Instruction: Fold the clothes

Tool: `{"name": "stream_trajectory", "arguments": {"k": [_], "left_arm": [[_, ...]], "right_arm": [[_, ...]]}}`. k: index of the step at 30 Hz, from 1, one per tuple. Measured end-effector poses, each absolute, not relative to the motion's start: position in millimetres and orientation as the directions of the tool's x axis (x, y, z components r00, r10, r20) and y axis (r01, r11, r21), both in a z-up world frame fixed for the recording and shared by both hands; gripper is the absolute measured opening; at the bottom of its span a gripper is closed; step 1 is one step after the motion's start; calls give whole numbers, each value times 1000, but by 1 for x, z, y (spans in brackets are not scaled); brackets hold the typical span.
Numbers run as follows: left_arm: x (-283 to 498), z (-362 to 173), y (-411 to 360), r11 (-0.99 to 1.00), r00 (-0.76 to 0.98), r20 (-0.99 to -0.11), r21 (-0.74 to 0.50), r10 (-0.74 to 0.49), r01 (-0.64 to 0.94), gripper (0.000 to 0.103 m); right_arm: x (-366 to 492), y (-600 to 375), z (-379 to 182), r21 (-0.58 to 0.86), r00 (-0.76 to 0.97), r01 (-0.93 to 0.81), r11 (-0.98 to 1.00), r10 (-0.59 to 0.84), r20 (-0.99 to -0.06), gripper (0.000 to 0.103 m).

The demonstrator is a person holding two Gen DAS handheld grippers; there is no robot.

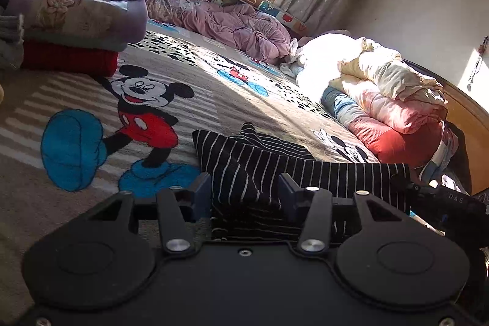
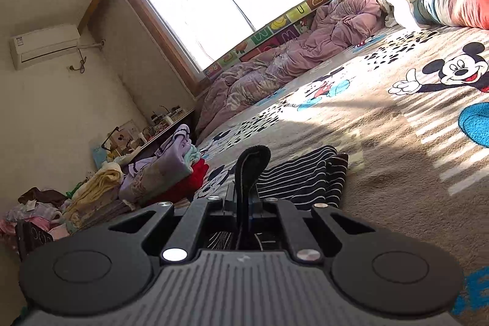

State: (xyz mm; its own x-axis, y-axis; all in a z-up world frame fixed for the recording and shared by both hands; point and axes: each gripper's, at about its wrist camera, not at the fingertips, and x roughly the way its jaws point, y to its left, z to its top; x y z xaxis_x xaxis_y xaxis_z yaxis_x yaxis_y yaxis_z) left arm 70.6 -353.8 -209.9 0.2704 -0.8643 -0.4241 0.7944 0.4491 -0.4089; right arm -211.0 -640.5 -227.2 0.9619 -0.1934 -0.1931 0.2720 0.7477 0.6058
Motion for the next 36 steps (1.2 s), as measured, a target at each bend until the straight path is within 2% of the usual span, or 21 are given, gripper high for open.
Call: {"name": "stream_trajectory", "arguments": {"k": [5, 15, 21, 30, 36], "left_arm": [[57, -223, -368, 461, 272, -501, -304, -822, 834, 47], [52, -224, -382, 423, 241, -505, -283, -829, 861, 47], [50, -222, -385, 399, 225, -491, -283, -841, 872, 47], [44, -222, -389, 362, 196, -484, -279, -853, 890, 47], [46, -213, -359, 420, 227, -470, -360, -853, 833, 47]], "right_arm": [[-221, -657, -226, 640, 957, 287, 713, -233, -170, 8], [-245, -675, -225, 658, 943, 318, 682, -299, -146, 8], [-267, -692, -228, 703, 931, 335, 627, -338, -142, 8], [-278, -713, -258, 778, 905, 380, 500, -374, -202, 8], [-273, -717, -268, 780, 904, 390, 489, -365, -223, 8]]}}
